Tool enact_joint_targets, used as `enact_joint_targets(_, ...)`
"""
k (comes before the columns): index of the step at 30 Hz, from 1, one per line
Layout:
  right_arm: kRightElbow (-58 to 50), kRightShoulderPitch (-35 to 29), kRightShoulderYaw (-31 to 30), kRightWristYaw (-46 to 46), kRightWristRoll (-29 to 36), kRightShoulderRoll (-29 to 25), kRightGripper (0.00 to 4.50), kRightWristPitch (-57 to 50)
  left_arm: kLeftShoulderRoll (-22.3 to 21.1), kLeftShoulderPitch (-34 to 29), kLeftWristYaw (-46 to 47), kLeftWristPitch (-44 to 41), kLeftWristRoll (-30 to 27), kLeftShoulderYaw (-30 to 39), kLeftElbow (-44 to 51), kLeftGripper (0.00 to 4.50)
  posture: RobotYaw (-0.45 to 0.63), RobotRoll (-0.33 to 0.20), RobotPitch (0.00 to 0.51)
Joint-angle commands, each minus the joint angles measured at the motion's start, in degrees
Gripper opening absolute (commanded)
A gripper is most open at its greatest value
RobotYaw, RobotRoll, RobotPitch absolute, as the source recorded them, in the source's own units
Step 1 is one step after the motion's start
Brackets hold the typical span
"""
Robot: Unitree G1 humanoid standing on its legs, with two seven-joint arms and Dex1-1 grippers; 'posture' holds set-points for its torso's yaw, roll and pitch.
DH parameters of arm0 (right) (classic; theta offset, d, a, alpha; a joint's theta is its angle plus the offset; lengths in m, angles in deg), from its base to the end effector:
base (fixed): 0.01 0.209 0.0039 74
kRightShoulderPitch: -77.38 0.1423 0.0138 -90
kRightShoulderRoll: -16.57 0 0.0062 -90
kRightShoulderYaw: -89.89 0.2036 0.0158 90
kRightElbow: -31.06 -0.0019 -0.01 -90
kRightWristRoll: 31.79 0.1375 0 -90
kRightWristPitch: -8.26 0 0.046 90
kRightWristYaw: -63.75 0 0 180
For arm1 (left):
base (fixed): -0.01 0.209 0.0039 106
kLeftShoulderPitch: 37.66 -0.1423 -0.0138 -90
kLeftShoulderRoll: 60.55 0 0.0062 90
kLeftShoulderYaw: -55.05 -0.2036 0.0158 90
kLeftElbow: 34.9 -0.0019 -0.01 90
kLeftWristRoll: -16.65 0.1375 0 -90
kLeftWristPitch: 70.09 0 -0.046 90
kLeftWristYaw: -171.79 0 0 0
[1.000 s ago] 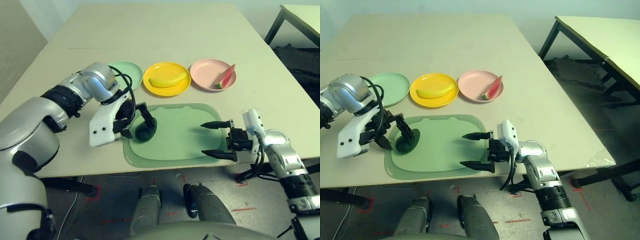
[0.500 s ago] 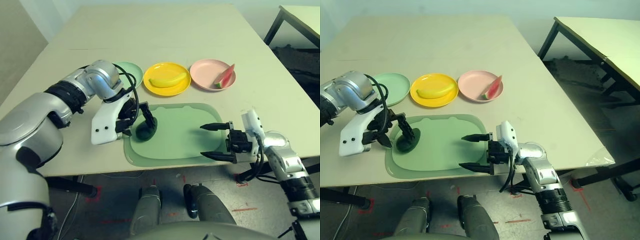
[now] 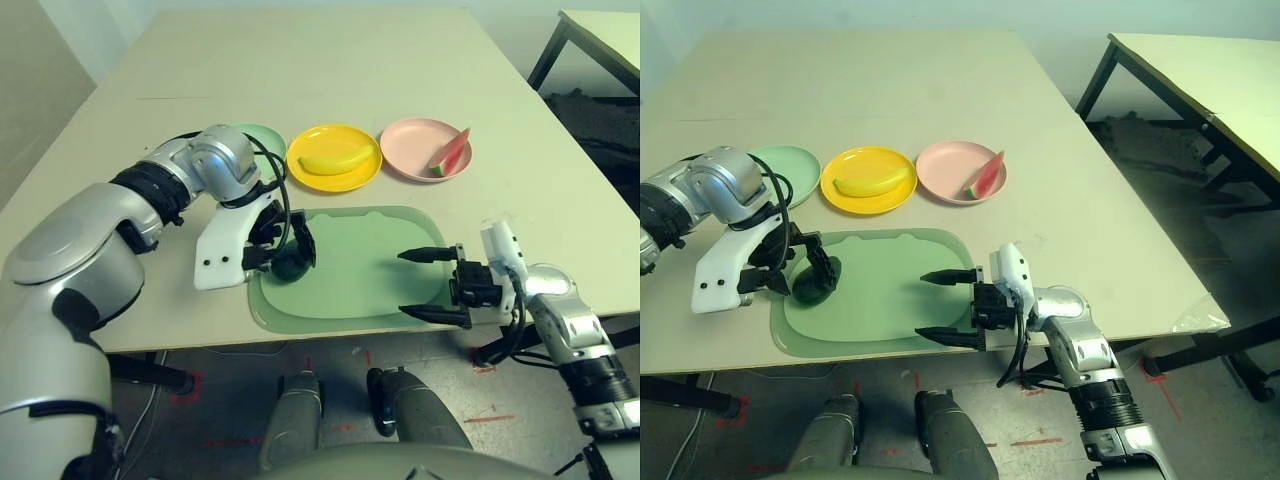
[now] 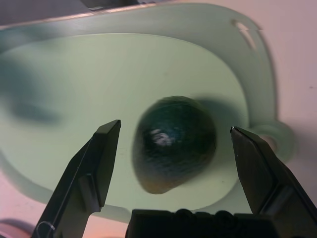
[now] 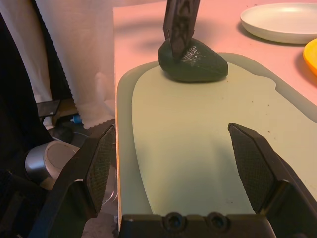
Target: Place the fruits into color-matched plates.
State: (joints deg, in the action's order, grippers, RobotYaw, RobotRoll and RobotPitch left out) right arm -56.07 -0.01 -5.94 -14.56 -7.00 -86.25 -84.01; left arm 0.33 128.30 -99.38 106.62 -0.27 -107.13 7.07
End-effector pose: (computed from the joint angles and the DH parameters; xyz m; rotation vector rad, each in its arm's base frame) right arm 0.2481 -0.2240 0.0791 -0.1300 -0.0124 1.4842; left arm 0.3279 0.1780 0.2356 1.9896 -0.4051 -2.2458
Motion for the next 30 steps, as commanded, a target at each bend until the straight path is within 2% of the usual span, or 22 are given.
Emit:
enact_joint_targets(1, -0.7, -0.6, -0.4, 0.1, 0.7, 0.1, 4.48, -0.4, 0.9, -0.8, 2.3, 2.7, 3.8, 0.8, -2.4, 4.50, -0.10, 0.000, 0.122)
enact_joint_targets(7, -1.2, -0.7, -0.5, 0.3, 0.8, 0.1, 4.48, -0.7, 2.3, -1.0, 8.4, 5.6, 10.9, 1.5, -6.4, 4.50, -0.10, 0.000, 0.125)
enact_joint_targets(17, -2.6, -1.7, -0.8, 0.5, 0.9, 0.1, 4.48, -1.3, 3.4, -0.6, 18.1, 5.8, 21.8, 3.2, -8.5, 4.50, -0.10, 0.000, 0.127)
enact_joint_targets(30, -3.4, -1.9, -1.1, 0.6, 1.0, 0.2, 4.48, -1.8, 3.9, 0.2, 28.6, 5.8, 33.2, 4.4, -9.0, 4.50, -0.11, 0.000, 0.129)
